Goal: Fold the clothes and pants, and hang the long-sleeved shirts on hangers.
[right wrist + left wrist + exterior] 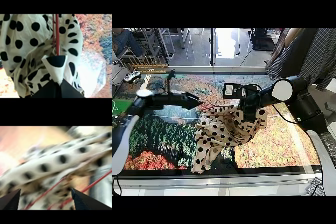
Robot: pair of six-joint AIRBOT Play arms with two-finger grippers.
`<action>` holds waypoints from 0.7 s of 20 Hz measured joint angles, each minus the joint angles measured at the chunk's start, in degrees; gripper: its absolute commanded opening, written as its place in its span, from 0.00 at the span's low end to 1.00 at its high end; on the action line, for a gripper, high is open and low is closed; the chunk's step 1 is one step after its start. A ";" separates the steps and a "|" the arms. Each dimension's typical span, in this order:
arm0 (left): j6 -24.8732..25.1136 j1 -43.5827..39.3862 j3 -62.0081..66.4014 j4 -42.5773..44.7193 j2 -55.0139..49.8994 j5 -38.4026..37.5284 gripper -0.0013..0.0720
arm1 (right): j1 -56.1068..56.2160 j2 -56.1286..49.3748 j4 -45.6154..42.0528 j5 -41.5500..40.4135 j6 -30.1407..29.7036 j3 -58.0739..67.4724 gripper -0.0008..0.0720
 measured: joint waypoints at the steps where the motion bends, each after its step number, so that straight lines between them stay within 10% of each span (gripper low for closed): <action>1: -4.22 1.33 1.53 3.67 0.48 0.57 0.95 | -0.02 0.00 -1.11 0.04 2.21 -0.02 0.03; 8: -31.08 -1.33 4.15 21.07 5.07 -1.33 0.85 | -1.57 0.31 -11.72 -10.91 33.48 0.33 0.03; 14: -42.18 -20.70 -4.57 25.64 5.57 11.17 0.85 | -3.28 0.52 -14.43 -15.26 45.09 3.06 0.03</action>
